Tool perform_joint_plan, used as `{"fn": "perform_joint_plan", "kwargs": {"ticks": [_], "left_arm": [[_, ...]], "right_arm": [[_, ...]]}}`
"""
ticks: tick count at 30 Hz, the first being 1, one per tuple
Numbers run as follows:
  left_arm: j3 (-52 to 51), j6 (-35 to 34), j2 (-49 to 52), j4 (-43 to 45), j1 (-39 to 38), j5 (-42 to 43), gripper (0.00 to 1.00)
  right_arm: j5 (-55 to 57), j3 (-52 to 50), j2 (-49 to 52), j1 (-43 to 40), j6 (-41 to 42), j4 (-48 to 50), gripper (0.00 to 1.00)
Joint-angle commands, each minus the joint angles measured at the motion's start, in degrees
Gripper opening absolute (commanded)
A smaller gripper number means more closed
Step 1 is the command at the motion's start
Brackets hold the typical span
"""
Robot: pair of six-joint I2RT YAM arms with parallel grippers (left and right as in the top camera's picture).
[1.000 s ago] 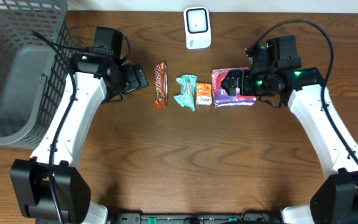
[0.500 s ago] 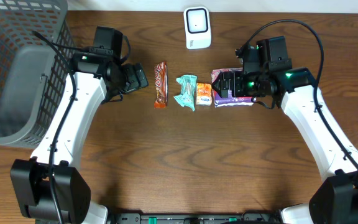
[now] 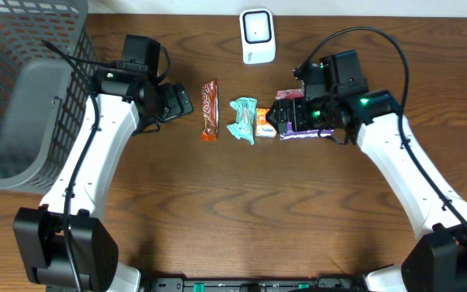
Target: Scan the item barcode
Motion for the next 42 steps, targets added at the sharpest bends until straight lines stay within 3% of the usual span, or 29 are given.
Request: {"fn": "perform_joint_plan", "kwargs": {"ticks": [1,13,42], "left_arm": [[0.5,-0.07,0.02,-0.13,0.04,-0.72,0.98],[0.5,-0.07,0.02,-0.15,0.04,-0.72,0.98],[0.5,-0.09,0.02,-0.13,0.04,-0.72,0.98]], "right_arm": [[2.45,1.07,-1.01,2.43,0.46,-0.13,0.99],[17.77,1.07,-0.98,3.41,1.16,0.44,0.99],[17.92,-1.2,-0.55,3.5,3.04,0.33,0.99]]}}
